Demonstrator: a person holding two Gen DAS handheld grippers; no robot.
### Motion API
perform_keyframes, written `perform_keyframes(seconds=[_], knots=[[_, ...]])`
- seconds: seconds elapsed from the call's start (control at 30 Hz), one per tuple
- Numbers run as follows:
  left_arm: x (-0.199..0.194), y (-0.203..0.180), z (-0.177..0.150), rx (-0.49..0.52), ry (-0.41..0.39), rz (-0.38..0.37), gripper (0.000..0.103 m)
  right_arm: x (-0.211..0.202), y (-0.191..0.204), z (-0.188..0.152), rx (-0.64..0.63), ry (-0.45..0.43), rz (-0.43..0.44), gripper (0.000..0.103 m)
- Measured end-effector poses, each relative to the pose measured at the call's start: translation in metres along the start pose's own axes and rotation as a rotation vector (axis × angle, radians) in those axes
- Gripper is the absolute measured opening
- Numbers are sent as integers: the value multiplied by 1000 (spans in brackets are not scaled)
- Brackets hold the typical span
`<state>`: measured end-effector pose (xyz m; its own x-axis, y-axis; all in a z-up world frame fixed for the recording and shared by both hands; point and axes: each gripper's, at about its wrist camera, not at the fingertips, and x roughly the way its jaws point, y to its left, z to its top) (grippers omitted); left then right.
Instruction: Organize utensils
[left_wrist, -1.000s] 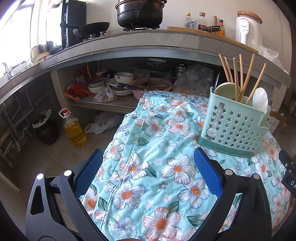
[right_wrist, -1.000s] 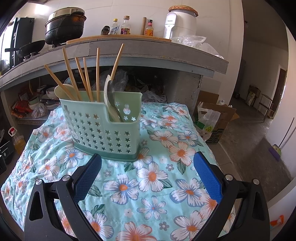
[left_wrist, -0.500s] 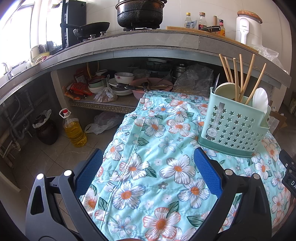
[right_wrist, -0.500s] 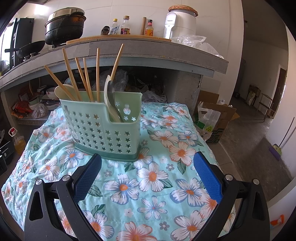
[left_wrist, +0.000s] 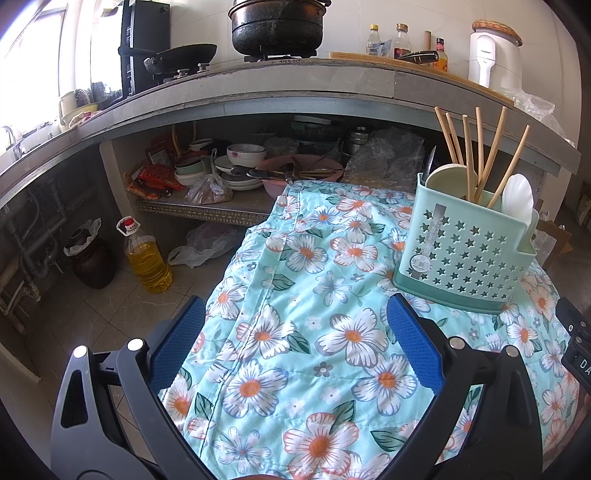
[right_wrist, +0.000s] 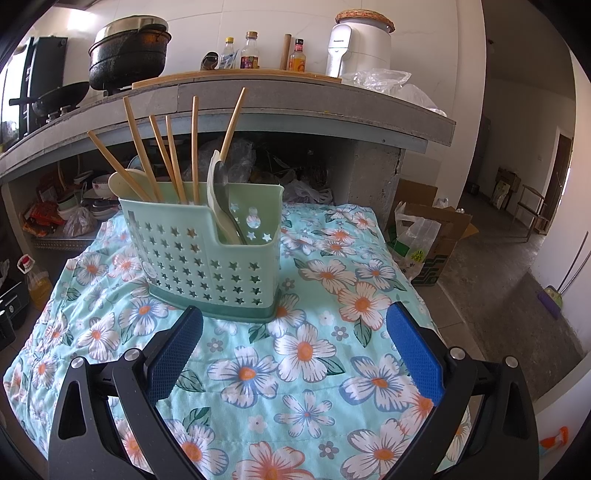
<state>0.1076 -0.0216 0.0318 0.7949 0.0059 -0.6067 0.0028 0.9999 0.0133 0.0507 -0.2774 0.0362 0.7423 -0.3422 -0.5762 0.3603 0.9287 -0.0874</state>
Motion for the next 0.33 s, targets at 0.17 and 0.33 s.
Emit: perform_keyframes(seconds=[0.17,0.33], knots=[[1,-2,-2,3,3,-5,95,-1,0,0,1,1,0,97],[1,-2,-1,3,3,-6,95,-1,0,0,2,0,0,97]])
